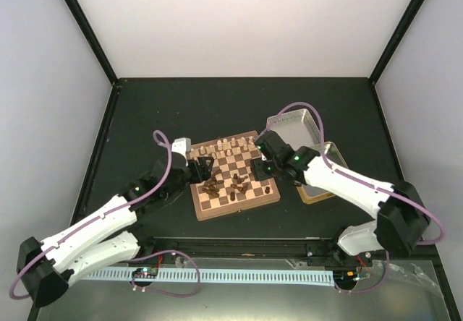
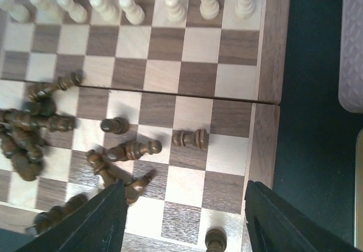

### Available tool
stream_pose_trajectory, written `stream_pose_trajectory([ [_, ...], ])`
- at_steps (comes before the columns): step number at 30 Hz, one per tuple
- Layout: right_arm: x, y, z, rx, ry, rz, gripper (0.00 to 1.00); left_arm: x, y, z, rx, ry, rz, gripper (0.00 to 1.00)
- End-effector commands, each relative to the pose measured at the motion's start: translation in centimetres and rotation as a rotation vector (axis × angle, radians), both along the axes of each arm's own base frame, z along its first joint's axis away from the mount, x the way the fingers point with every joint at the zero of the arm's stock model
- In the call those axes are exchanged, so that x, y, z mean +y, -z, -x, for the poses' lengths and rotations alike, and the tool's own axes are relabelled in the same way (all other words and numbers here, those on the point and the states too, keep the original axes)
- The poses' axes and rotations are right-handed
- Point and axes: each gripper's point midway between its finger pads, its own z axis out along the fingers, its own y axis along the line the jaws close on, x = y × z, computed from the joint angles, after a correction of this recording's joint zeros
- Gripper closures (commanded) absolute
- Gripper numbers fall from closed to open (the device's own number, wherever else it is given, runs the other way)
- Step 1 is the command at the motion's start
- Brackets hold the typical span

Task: Set up the chess pieces on the board
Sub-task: Pick up the chess piece from the chessboard.

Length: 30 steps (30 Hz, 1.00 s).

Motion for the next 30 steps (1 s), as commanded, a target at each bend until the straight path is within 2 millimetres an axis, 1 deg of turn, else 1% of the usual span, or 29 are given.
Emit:
stream_pose_trajectory([
  [1,-0.3,1.8,-0.1,0.083,-0.004,0.101,0.44,0.8,0.6,0.4,0.032,-0.001,0.099,0.24],
  [2,-0.3,2.3,-0.2,0.098,-0.005,0.128,0.46,0.8,1.0,0.6,0.038,0.013,0.111,0.24],
  [6,-0.3,3.7,-1.2,0.132,0.007,0.214,0.49,1.2,1.1,1.1,0.025,0.04,0.151,0.25],
  [9,0.2,4.5,-1.7,0.159,0.037,0.224,0.51,1.2,0.9,1.7,0.01,0.075,0.163,0.26],
  [11,0.3,4.9,-2.0,0.186,0.095,0.224,0.51,1.2,0.7,2.0,0.004,0.097,0.161,0.26],
  [13,0.4,5.3,-2.2,0.216,0.195,0.2,0.48,1.1,0.5,2.4,-0.002,0.125,0.151,0.26],
  [16,1.1,5.6,-2.4,0.26,0.308,0.107,0.48,0.9,-0.1,2.7,-0.021,0.154,0.138,0.26],
  [18,1.4,5.5,-2.8,0.271,0.369,0.049,0.48,0.9,-0.4,2.4,-0.038,0.157,0.133,0.26],
  [20,1.2,5.8,-3.1,0.294,0.411,0.024,0.49,0.8,-0.6,2.2,-0.042,0.16,0.126,0.26],
  [25,1.1,7.5,-3.1,0.371,0.446,-0.006,0.54,0.8,-0.3,1.9,-0.031,0.152,0.106,0.26],
  [27,1.2,8.2,-2.8,0.4,0.46,-0.02,0.58,1.1,-0.2,1.8,-0.031,0.138,0.1,0.26],
  [28,1.1,8.5,-2.8,0.409,0.473,-0.024,0.62,1.2,-0.1,1.8,-0.033,0.134,0.095,0.26],
  [30,1.1,9.0,-2.7,0.424,0.493,-0.027,0.65,1.3,0.1,1.7,-0.032,0.125,0.089,0.26],
])
